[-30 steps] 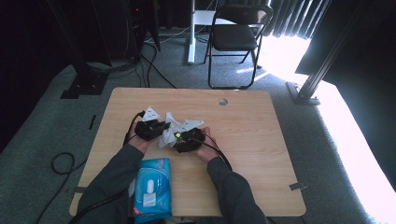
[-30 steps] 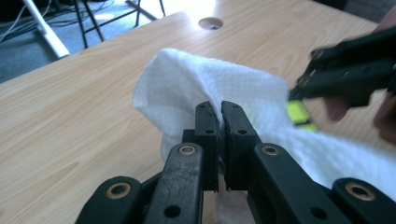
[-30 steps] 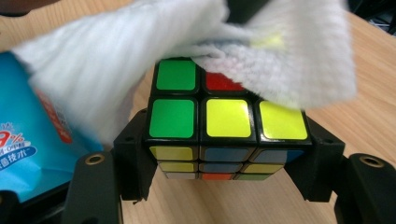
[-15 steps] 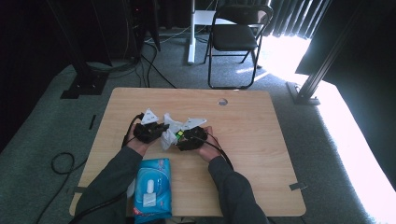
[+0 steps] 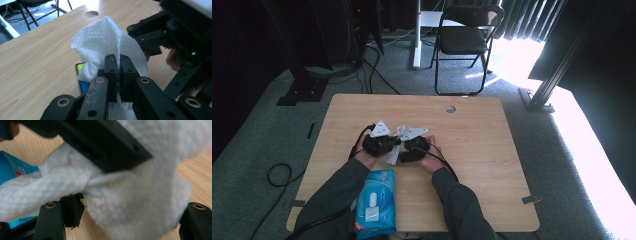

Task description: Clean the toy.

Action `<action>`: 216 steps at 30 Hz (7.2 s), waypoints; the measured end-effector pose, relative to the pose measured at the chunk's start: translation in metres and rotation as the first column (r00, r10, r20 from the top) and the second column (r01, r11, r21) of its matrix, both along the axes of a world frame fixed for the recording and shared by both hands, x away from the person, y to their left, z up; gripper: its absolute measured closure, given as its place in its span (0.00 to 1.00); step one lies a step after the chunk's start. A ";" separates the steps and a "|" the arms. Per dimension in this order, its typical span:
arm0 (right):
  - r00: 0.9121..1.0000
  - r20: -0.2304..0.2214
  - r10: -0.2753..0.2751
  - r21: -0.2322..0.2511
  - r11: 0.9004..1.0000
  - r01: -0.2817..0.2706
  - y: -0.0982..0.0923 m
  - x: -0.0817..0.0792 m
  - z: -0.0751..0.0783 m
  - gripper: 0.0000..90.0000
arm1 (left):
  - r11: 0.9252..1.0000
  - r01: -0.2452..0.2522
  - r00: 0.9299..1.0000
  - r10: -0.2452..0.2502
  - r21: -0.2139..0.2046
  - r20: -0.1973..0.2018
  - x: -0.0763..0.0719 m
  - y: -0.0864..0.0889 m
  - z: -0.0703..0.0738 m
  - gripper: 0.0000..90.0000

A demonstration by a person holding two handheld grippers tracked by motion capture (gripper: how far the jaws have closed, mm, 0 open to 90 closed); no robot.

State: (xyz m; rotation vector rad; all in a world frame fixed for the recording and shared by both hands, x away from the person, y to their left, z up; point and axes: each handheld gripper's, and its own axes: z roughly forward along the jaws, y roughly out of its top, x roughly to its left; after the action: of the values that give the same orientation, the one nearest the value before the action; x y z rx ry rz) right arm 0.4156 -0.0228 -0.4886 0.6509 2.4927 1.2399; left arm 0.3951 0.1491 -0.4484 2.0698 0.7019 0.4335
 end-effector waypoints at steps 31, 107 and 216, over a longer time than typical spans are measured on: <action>0.991 -0.021 -0.130 0.027 0.991 0.131 -0.020 0.010 0.003 0.38 | 0.998 -0.064 0.998 0.064 0.018 -0.015 0.004 0.020 -0.002 0.96; 0.985 -0.076 -0.157 0.094 0.982 0.164 -0.025 0.013 0.005 0.38 | 0.991 -0.046 0.998 0.050 0.127 -0.029 0.008 0.008 -0.007 0.96; 0.977 -0.142 -0.161 0.220 0.957 0.190 -0.039 0.016 0.026 0.38 | 0.998 -0.059 0.998 0.059 -0.005 -0.031 0.021 0.029 -0.017 0.96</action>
State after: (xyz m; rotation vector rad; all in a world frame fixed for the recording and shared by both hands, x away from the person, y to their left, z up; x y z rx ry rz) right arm 0.4315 -0.0614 -0.4625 1.0125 2.3405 1.4751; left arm 0.4165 0.1782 -0.4657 2.0585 0.7828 0.4332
